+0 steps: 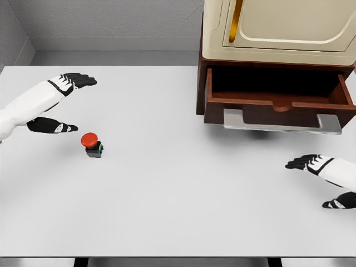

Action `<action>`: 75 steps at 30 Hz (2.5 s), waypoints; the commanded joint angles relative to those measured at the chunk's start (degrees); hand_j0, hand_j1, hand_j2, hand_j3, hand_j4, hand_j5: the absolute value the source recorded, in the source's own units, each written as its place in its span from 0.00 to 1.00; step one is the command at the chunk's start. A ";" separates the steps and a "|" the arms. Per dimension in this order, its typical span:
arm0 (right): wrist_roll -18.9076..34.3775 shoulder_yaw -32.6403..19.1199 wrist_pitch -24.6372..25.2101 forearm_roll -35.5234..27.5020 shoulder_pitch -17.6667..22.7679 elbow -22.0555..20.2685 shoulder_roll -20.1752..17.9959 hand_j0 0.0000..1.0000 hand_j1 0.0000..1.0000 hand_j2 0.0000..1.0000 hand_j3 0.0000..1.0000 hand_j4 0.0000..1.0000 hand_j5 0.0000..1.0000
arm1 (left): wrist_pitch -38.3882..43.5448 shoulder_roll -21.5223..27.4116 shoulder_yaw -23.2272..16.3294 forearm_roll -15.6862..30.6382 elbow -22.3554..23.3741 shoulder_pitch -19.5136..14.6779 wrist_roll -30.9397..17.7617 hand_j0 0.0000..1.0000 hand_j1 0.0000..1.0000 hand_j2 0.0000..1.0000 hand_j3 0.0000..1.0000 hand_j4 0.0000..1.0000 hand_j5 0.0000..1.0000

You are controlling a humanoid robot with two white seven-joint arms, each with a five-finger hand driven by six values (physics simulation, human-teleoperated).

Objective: Put the switch into the drawer with left arm, and close the drawer with right arm

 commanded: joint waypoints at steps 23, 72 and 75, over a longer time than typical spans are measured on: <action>-0.02 -12.07 0.15 -7.39 4.83 -0.13 -1.13 0.66 0.66 0.66 0.66 0.66 0.66 | 0.06 3.88 -4.37 38.82 -1.34 8.26 0.73 1.00 1.00 1.00 1.00 1.00 1.00; -0.02 -3.10 0.15 -7.39 -1.06 -0.22 -8.33 0.53 0.53 0.53 0.53 0.53 0.53 | 7.47 -6.94 -11.14 39.52 9.91 9.32 0.21 0.89 0.89 0.89 0.89 0.89 0.89; -0.02 -3.10 0.15 -7.39 -1.06 -0.22 -8.42 0.53 0.53 0.53 0.53 0.53 0.53 | 7.47 -7.02 -11.32 39.52 10.43 9.23 0.21 0.85 0.85 0.85 0.85 0.85 0.85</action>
